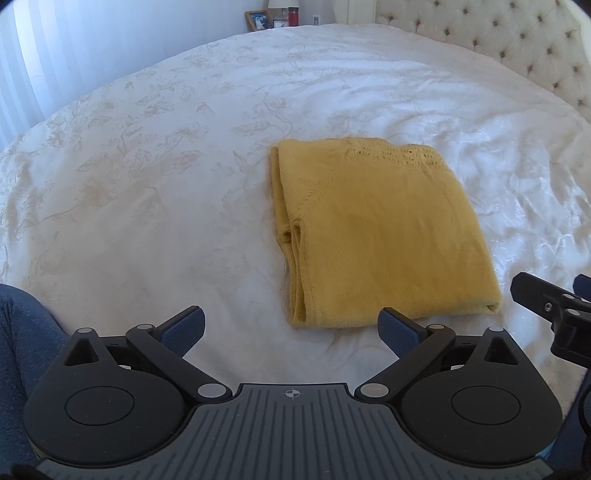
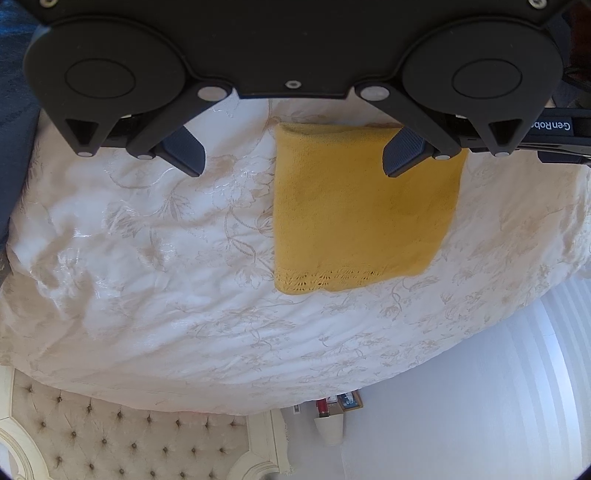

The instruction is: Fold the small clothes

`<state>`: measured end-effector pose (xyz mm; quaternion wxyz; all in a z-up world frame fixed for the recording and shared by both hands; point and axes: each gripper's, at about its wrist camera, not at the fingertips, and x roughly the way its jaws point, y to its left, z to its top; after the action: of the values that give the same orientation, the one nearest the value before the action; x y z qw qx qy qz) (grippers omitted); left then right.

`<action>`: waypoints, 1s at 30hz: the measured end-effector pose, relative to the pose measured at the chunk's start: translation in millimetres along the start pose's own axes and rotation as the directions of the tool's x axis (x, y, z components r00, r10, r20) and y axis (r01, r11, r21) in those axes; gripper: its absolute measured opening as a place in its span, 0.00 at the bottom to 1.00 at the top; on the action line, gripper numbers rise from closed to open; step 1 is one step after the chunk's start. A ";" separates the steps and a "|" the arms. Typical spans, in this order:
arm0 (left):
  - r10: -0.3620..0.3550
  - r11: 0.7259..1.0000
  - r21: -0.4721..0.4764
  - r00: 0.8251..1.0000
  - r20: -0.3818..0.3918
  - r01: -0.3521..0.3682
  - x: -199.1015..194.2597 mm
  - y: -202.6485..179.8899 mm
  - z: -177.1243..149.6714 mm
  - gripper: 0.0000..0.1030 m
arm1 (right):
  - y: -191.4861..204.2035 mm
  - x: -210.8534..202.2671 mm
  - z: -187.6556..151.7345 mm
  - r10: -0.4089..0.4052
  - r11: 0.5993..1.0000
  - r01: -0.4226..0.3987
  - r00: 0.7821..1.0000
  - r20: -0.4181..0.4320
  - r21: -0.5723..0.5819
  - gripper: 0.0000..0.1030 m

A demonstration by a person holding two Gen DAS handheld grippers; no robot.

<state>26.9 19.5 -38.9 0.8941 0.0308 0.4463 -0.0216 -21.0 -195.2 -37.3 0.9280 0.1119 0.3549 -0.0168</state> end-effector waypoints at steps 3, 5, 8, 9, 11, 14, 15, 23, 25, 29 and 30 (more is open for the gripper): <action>-0.001 1.000 -0.003 1.000 -0.004 0.001 0.5 -0.6 0.7 0.98 | 0.7 1.1 0.5 0.003 1.000 -0.003 1.000 -0.003 -0.004 0.99; -0.002 1.000 -0.002 1.000 -0.005 0.002 0.5 -0.9 0.8 0.98 | 1.1 1.6 0.7 0.005 1.000 -0.005 1.000 -0.005 -0.005 0.99; -0.003 1.000 -0.002 1.000 -0.007 0.003 0.7 -1.4 1.1 0.98 | 1.3 2.8 1.1 0.005 1.000 -0.005 1.000 -0.009 -0.006 0.99; -0.004 1.000 0.000 1.000 -0.009 0.004 1.2 -1.3 1.3 0.98 | 1.6 3.2 1.1 0.006 1.000 -0.006 1.000 -0.011 -0.006 0.99; -0.004 1.000 0.000 1.000 -0.011 0.004 1.9 -1.4 1.7 0.98 | 2.1 4.0 1.6 0.006 1.000 -0.006 1.000 -0.013 -0.007 0.99; -0.005 1.000 0.001 1.000 -0.016 0.005 3.2 -1.8 2.3 0.98 | 2.9 5.0 1.8 0.007 1.000 -0.007 1.000 -0.015 -0.008 0.99; -0.005 1.000 0.001 1.000 -0.017 0.005 3.6 -2.0 2.4 0.98 | 2.6 5.8 2.0 0.007 1.000 -0.008 1.000 -0.017 -0.009 0.99; -0.005 1.000 -0.001 1.000 -0.026 0.005 5.5 -2.9 4.4 0.98 | 5.3 9.7 3.4 0.012 1.000 -0.013 1.000 -0.025 -0.017 0.99; -0.007 1.000 0.001 1.000 -0.028 0.007 6.2 -2.7 4.7 0.98 | 4.9 9.9 3.3 0.014 1.000 -0.014 1.000 -0.027 -0.018 0.99; -0.008 1.000 0.003 0.999 -0.034 0.008 7.4 -3.4 4.8 0.98 | 5.2 10.9 3.6 0.013 1.000 -0.014 1.000 -0.027 -0.019 0.99; -0.009 1.000 0.003 0.999 -0.035 0.009 7.6 -3.7 5.0 0.98 | 5.2 10.9 3.7 0.014 1.000 -0.014 1.000 -0.028 -0.019 0.99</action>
<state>35.2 15.4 -42.1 0.8859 0.0308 0.4621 -0.0257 -9.8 -190.4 -40.8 0.9242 0.1056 0.3670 -0.0054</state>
